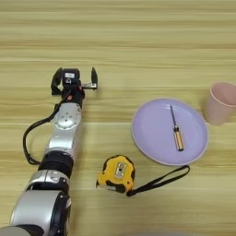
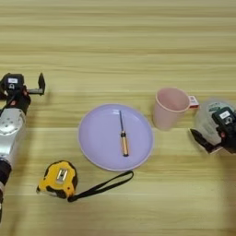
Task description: Move the objects on the table
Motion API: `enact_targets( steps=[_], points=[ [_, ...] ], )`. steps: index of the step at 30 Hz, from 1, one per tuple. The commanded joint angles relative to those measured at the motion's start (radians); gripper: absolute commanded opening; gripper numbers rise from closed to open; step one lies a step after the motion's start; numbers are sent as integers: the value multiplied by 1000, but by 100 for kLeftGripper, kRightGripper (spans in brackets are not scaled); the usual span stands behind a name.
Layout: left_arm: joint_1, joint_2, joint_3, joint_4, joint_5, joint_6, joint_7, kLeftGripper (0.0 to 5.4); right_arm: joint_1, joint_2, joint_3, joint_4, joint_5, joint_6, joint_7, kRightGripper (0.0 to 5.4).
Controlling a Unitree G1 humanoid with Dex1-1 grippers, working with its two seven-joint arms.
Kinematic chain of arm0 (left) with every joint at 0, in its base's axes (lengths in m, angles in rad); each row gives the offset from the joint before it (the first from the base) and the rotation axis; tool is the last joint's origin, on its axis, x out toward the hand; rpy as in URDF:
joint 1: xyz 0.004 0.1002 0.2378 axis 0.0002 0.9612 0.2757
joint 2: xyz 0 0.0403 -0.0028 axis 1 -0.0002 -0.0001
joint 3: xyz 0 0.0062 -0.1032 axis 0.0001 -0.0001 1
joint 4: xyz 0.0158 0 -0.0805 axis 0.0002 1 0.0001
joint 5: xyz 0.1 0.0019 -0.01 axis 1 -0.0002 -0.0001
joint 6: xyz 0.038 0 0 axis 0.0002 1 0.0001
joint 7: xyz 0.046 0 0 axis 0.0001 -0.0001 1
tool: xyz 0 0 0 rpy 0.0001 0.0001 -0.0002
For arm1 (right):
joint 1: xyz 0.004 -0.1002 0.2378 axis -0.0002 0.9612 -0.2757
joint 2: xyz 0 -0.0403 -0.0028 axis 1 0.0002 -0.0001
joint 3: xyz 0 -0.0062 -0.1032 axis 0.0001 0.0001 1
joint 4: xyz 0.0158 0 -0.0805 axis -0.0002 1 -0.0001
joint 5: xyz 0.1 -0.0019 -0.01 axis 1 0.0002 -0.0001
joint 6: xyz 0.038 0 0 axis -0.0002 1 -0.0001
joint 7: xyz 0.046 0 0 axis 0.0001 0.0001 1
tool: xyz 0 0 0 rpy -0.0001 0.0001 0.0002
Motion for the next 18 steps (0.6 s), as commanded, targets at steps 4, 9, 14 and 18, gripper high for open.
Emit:
enact_targets(
  steps=[4,9,14,18],
  points=[
    [-12,-5,-4,-1,8,3,4,540,-7,2,28,52,-12,-5,12,484],
    [-13,-6,-4,0,8,3,5,540,-1,-10,61,38,-24,-12,43,431],
    [-13,-7,-5,-1,8,4,7,540,41,-35,77,-19,-37,-28,73,377],
    [-13,-7,-5,0,8,4,7,540,118,-61,84,-104,-32,-40,118,316]
  ],
)
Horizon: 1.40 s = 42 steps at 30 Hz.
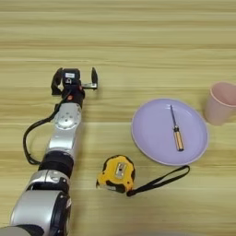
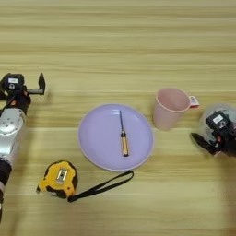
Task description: Move the objects on the table
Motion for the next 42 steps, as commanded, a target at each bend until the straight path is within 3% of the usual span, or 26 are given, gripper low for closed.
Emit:
enact_targets(
  steps=[1,10,15,22,29,42],
  points=[
    [-14,-5,-3,1,8,4,6,540,96,-28,17,-87,10,2,66,310],
    [-17,-5,-4,6,8,3,7,540,185,-30,-33,-220,92,55,108,198],
    [-18,-5,-4,7,8,3,8,540,232,-30,-45,-278,131,72,131,162],
    [-19,-7,-7,6,9,4,11,540,276,-31,-68,-332,155,83,139,152],
    [-20,-6,-8,8,9,5,14,540,376,-22,-113,-505,201,107,126,140],
    [-20,-6,-9,9,9,4,14,540,497,-6,-145,-753,275,140,132,140]
  ],
)
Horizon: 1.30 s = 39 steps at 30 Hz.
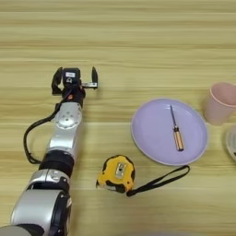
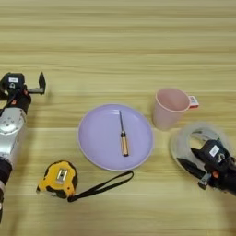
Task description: Move the objects on the table
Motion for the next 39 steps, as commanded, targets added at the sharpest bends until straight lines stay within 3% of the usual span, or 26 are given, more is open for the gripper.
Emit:
enact_targets(
  steps=[1,11,15,23,28,39],
  points=[
    [-15,-6,-3,8,8,4,3,540,13,0,-18,-87,21,11,-2,140],
    [-15,-8,-4,8,8,4,4,540,43,-2,-21,-207,44,47,6,139],
    [-16,-7,-4,8,8,4,4,540,47,-1,-6,-271,87,71,21,139],
    [-14,-10,-5,4,9,5,6,540,0,-9,32,-290,125,104,34,139],
    [-14,-11,-5,4,9,5,6,540,-61,-11,81,-315,126,126,30,139],
    [-10,-14,-6,-1,12,6,8,540,-269,-2,231,-353,117,231,-4,139]
  ],
)
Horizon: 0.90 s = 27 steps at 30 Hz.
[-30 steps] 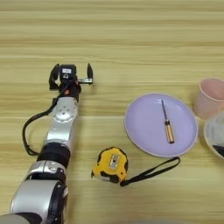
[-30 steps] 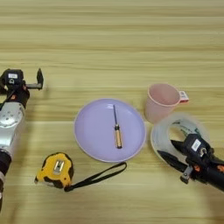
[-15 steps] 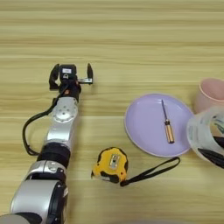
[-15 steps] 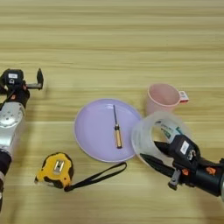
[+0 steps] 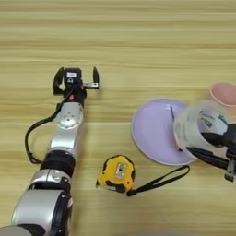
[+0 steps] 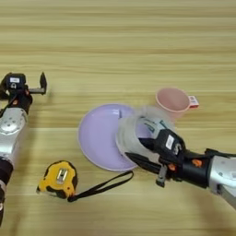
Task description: Move the objects on the table
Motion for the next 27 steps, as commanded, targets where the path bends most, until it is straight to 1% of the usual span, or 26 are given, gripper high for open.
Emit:
enact_targets(
  steps=[1,3,5,8,10,16,18,21,27],
  points=[
    [-9,-6,-5,-1,12,5,7,540,-93,-3,44,-36,5,41,-20,139],
    [-9,-7,-6,-2,12,5,8,540,-131,3,68,-28,1,59,-27,139],
    [-8,-8,-6,-3,12,6,8,540,-173,7,98,-4,-19,68,-34,139],
    [-8,-9,-6,-6,13,7,8,540,-260,28,153,59,-47,86,-46,139],
    [-7,-10,-6,-7,14,7,8,540,-305,42,183,97,-62,94,-48,139],
    [-4,-10,-6,-12,14,8,8,540,-402,83,272,205,-118,92,-50,139],
    [-3,-11,-6,-14,14,9,9,540,-427,97,294,250,-140,81,-51,139],
    [-3,-12,-7,-15,14,9,9,540,-442,115,320,302,-164,66,-45,139],
    [-2,-14,-7,-19,14,11,10,540,-435,142,367,353,-195,50,-28,138]
  ],
)
